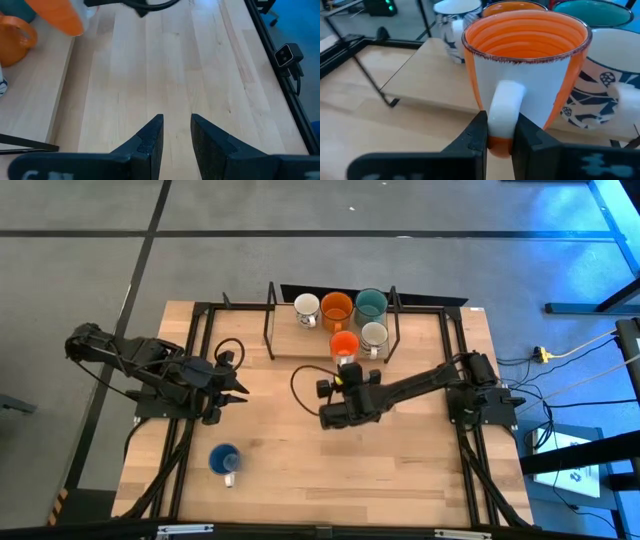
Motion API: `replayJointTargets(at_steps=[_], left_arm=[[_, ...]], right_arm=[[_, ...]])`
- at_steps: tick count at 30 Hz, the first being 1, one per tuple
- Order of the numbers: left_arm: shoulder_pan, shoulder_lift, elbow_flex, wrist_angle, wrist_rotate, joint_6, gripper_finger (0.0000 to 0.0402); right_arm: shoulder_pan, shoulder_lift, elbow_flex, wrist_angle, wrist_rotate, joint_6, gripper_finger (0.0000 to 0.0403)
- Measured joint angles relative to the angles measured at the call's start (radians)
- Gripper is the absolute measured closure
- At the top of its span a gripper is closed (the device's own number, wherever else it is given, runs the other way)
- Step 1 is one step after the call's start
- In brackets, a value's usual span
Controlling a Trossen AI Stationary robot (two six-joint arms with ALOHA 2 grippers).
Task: Place coffee mugs
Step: Put the orange-white mug on the shelf
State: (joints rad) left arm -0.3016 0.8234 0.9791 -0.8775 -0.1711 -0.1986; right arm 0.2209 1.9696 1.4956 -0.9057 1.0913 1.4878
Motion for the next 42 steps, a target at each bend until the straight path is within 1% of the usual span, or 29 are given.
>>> replayJointTargets(at_steps=[5,9,11,13,17,25,42], left_arm=[[0.0,0.0,0.0,0.0,-0.003,0.0,0.0309],[0.0,0.0,0.0,0.005,-0.004,0.0,0.0309],[0.0,0.0,0.0,0.006,-0.012,0.0,0.0309],[0.0,0.0,0.0,0.006,-0.029,0.0,0.0309],[0.0,0.0,0.0,0.006,-0.051,0.0,0.0309],[0.0,0.0,0.0,0.006,-0.052,0.0,0.0309],[0.0,0.0,0.0,0.007,-0.054,0.0,0.0309]], right_arm=[[-0.044,0.0,-0.034,0.088,-0.007,-0.028,0.037],[-0.069,0.0,-0.08,0.243,-0.055,-0.138,0.037],[-0.074,0.0,-0.101,0.318,-0.056,-0.185,0.037],[-0.074,0.0,-0.118,0.356,-0.052,-0.211,0.037],[-0.073,0.0,-0.141,0.359,-0.051,-0.213,0.037],[-0.087,0.0,-0.188,0.392,-0.035,-0.215,0.037],[-0.147,-0.002,-0.19,0.391,-0.065,-0.242,0.037]])
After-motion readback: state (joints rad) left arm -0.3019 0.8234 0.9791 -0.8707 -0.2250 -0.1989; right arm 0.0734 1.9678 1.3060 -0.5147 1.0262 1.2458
